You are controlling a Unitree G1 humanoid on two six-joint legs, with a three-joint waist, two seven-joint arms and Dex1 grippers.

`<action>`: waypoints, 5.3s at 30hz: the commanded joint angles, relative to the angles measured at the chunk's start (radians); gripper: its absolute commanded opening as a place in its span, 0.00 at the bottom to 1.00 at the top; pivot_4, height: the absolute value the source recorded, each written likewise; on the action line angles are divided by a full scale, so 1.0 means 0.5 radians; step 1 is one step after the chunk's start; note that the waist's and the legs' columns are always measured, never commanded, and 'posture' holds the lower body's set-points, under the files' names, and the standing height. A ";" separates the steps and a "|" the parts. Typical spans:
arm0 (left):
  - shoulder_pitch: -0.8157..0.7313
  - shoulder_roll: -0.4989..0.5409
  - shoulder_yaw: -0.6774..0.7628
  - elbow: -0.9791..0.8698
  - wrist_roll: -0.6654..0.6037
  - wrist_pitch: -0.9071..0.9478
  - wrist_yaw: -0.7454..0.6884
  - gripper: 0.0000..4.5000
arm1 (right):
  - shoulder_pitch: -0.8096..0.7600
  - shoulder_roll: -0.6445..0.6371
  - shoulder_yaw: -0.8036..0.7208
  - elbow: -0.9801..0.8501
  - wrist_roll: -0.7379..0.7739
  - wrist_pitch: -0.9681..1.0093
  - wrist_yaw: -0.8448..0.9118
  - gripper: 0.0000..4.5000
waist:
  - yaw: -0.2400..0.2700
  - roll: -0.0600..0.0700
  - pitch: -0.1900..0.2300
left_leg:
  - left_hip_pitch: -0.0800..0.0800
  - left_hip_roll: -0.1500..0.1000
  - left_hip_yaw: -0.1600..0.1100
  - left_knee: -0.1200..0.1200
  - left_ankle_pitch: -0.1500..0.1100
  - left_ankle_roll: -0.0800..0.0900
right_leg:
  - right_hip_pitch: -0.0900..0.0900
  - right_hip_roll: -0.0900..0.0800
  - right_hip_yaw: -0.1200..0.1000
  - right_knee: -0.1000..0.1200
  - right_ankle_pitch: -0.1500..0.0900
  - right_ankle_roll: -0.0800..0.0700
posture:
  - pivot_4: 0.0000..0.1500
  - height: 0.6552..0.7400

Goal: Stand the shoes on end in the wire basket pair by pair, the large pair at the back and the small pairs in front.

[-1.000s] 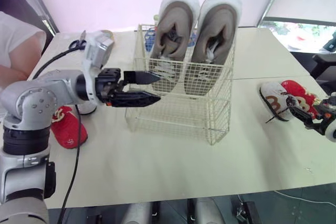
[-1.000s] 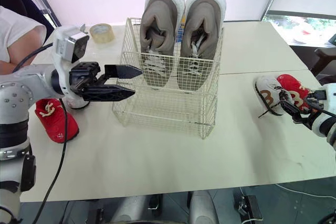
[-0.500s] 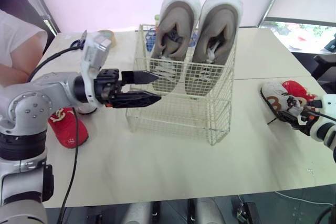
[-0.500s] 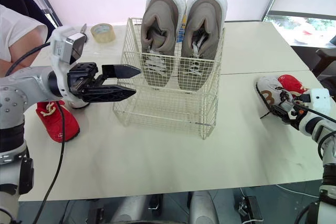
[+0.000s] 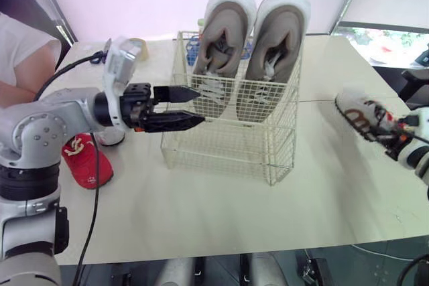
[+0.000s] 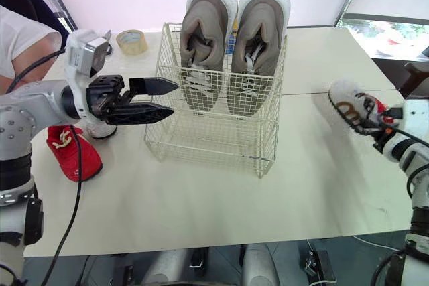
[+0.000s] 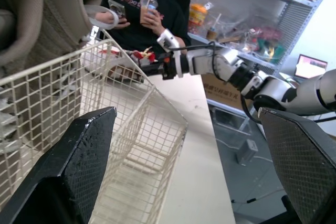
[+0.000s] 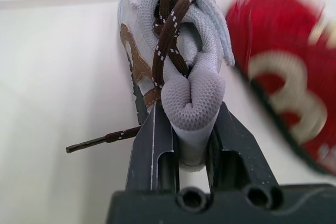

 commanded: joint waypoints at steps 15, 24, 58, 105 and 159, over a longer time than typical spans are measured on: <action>-0.610 0.032 -0.079 0.735 0.113 0.098 -0.436 1.00 | -0.531 -0.579 0.252 -1.507 0.005 -0.619 0.305 0.03 | -0.005 0.004 0.001 | 0.000 0.001 0.000 0.001 0.000 0.000 | -0.001 0.001 -0.001 0.001 0.002 0.003 | 1.00 1.00; -0.780 0.128 -0.267 0.957 0.399 0.012 -0.790 1.00 | -0.596 -0.553 0.520 -1.526 -0.074 -1.078 0.658 0.03 | -0.004 0.002 0.002 | -0.001 -0.001 0.000 0.001 0.000 0.001 | -0.001 -0.001 -0.001 -0.002 0.000 0.000 | 1.00 1.00; -0.568 -0.253 0.203 0.774 0.192 0.295 -0.322 0.05 | -0.763 -0.371 0.303 -1.510 1.008 0.266 0.375 0.99 | 0.000 0.001 0.001 | -0.004 0.000 -0.003 0.003 0.000 0.000 | -0.006 -0.005 -0.001 0.004 0.004 0.004 | 1.00 1.00; -0.152 -0.499 0.250 0.303 -0.140 0.117 0.385 0.93 | -0.909 0.222 0.477 -1.214 2.565 0.352 -0.832 0.12 | -0.007 0.000 0.000 | -0.002 0.000 -0.002 0.003 0.003 0.000 | -0.009 0.000 0.000 0.015 0.006 0.002 | 1.00 1.00; -0.065 -0.351 0.121 0.151 0.051 -0.010 0.256 1.00 | -0.701 -0.331 0.695 -1.114 0.461 0.128 0.889 0.99 | 0.000 0.001 0.000 | -0.006 -0.001 -0.001 -0.002 0.000 -0.001 | -0.010 -0.004 0.000 -0.001 0.007 0.001 | 1.00 1.00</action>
